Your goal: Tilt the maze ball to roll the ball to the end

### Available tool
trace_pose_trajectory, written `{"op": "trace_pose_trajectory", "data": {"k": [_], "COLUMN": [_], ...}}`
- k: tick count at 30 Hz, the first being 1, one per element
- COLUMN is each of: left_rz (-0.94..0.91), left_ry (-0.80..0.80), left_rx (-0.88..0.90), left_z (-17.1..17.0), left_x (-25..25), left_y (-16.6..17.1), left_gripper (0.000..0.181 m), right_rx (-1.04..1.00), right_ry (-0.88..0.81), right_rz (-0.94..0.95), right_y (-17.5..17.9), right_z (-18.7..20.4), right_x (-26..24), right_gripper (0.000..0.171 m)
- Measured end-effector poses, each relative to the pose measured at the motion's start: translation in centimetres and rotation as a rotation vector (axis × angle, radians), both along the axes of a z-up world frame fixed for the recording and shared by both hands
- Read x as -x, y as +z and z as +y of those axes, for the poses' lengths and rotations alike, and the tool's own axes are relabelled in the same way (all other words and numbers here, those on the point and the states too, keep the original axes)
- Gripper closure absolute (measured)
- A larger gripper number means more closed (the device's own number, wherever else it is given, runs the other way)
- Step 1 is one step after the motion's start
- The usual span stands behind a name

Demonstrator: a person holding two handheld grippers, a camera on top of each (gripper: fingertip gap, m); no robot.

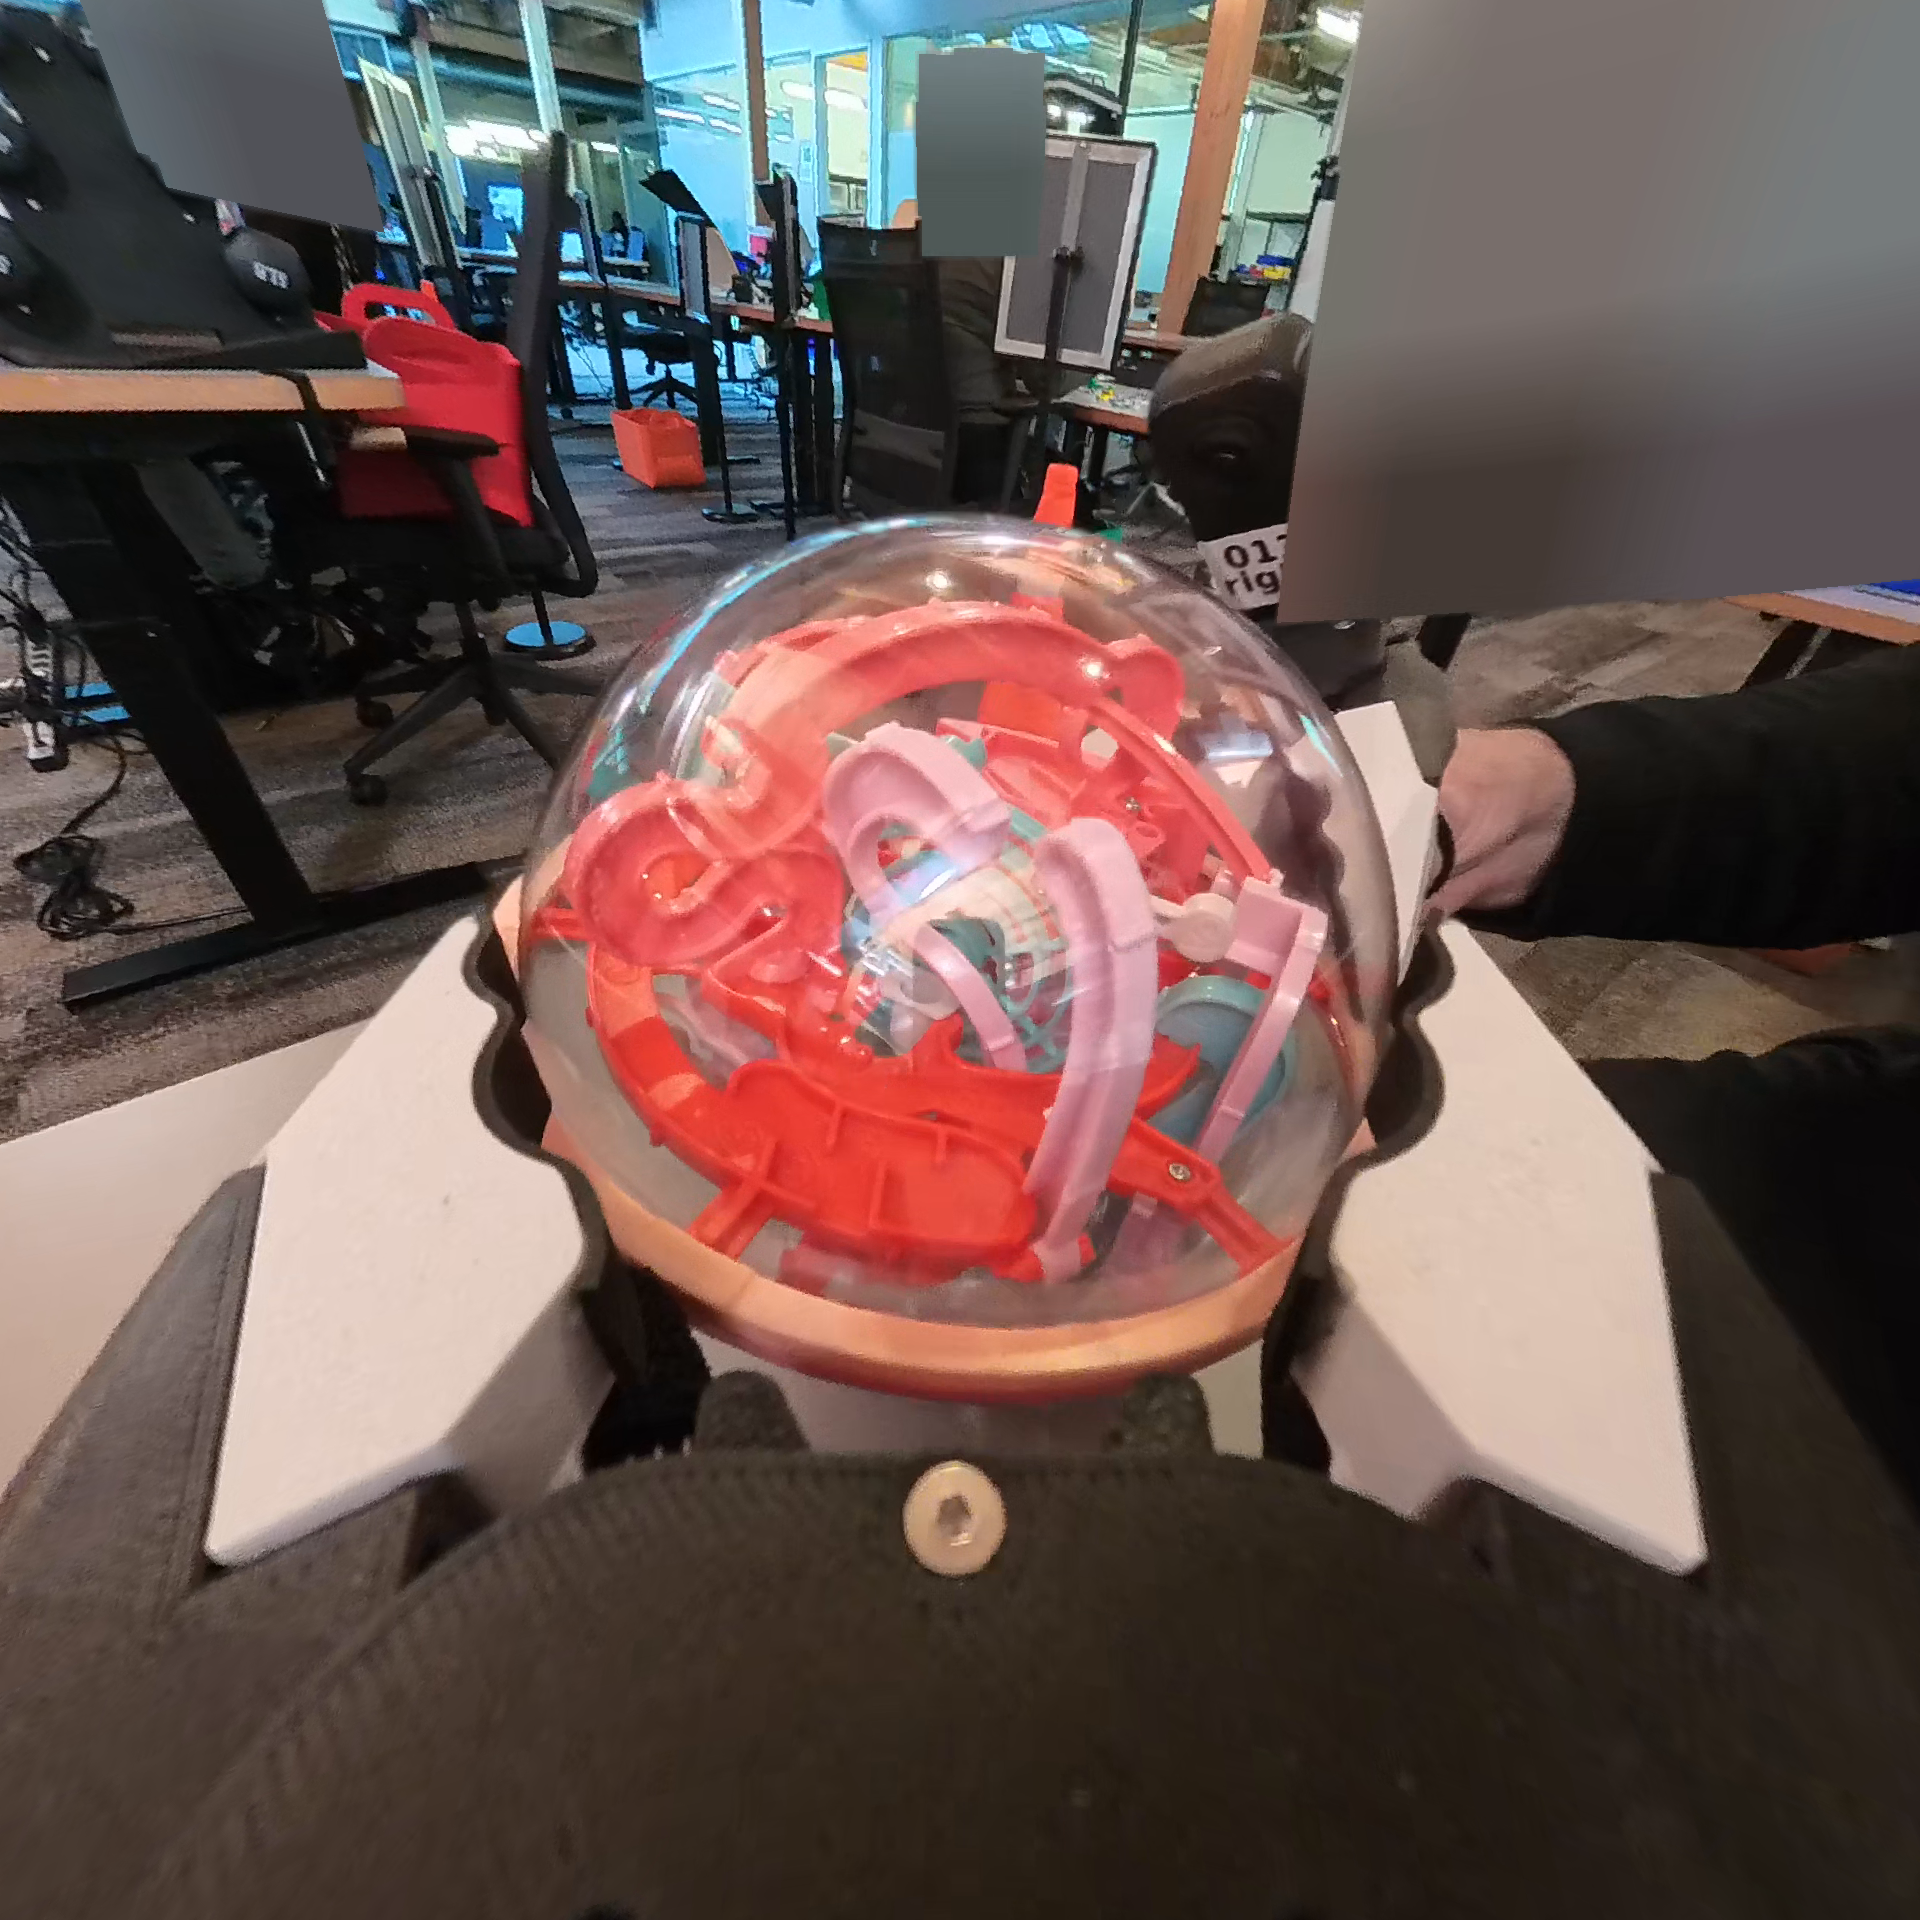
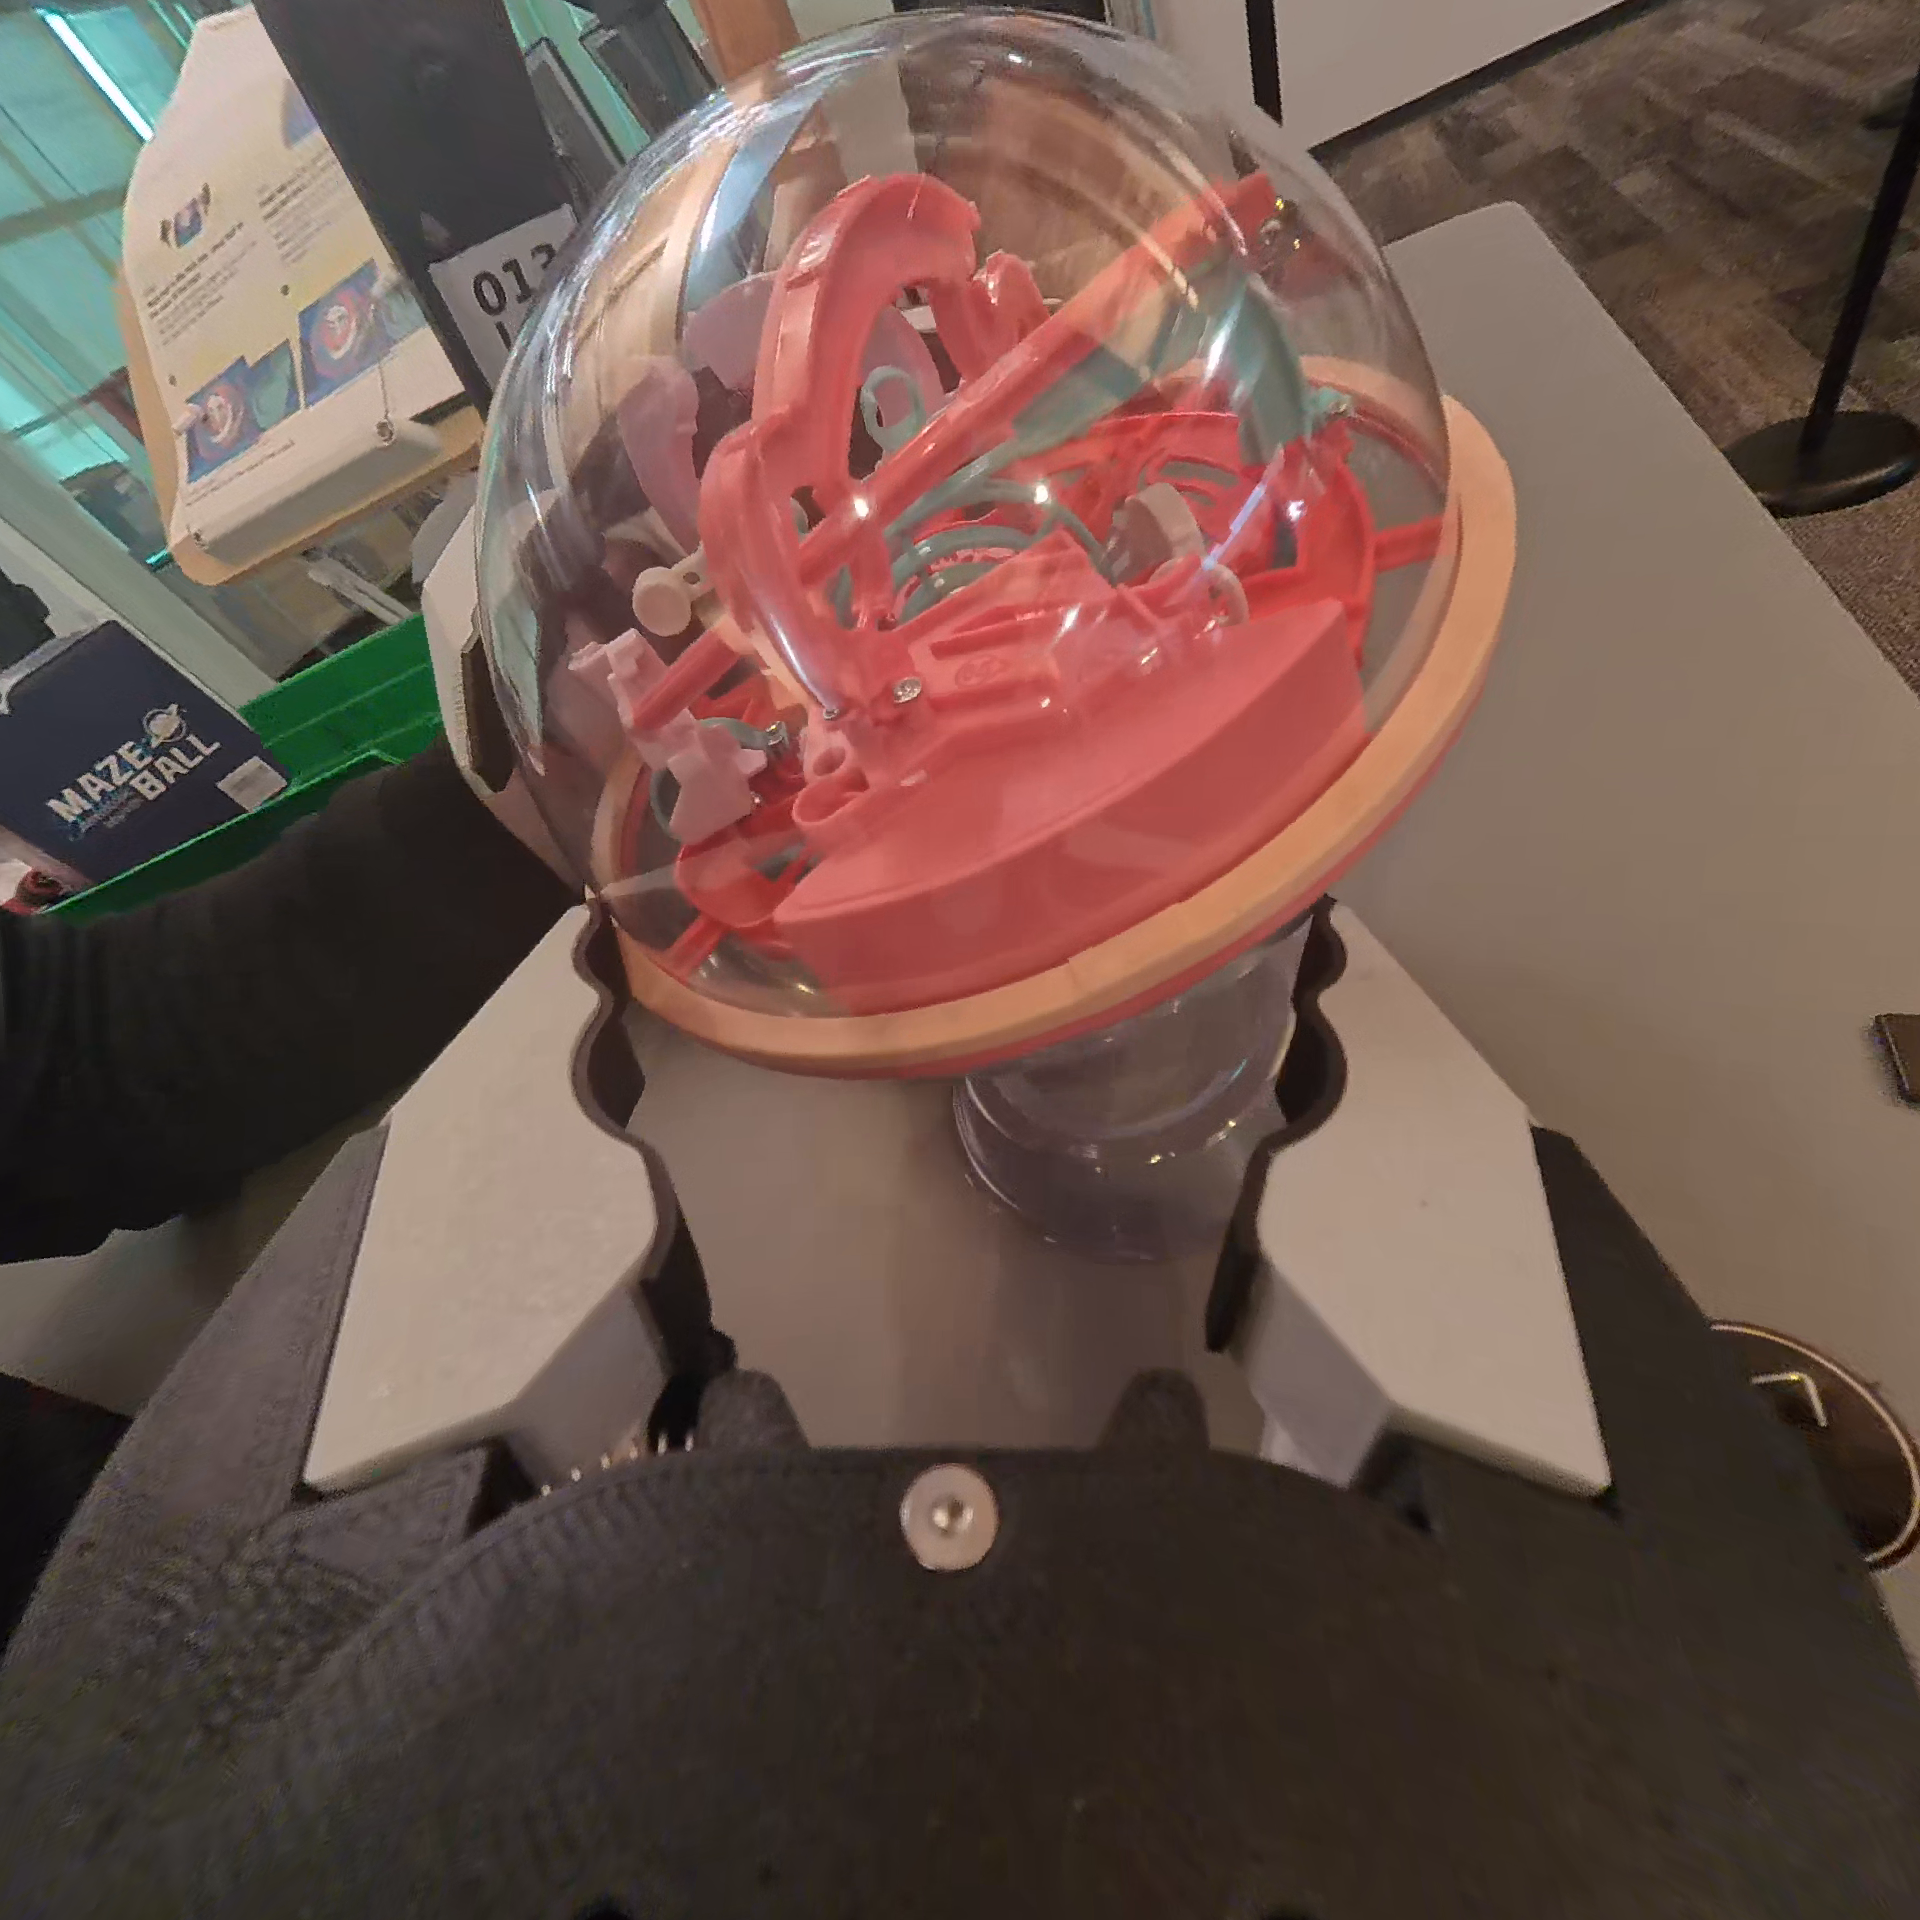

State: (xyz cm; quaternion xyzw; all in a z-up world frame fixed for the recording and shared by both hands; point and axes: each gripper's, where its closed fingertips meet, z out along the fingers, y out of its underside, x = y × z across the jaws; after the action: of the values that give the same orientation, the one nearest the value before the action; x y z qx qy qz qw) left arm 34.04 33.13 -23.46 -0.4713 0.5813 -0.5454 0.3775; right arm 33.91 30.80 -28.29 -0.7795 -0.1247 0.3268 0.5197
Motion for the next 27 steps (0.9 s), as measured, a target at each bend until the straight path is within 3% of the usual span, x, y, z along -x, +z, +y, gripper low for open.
{"op": "trace_pose_trajectory", "data": {"k": [7, 27], "left_rz": [0.054, 0.017], "left_ry": [-0.026, -0.104], "left_rx": [-0.007, -0.035], "left_z": [0.8, -0.3], "left_x": [-0.4, -1.9], "left_y": [-1.9, -2.4], "left_gripper": [0.024, 0.024], "right_rx": [0.019, 0.004], "right_ry": [-0.025, -0.107], "right_rz": [-0.015, -0.096], "right_y": [-1.6, -2.9], "right_z": [0.6, -0.2], "right_x": [-0.4, -1.1], "right_gripper": [0.045, 0.036]}}
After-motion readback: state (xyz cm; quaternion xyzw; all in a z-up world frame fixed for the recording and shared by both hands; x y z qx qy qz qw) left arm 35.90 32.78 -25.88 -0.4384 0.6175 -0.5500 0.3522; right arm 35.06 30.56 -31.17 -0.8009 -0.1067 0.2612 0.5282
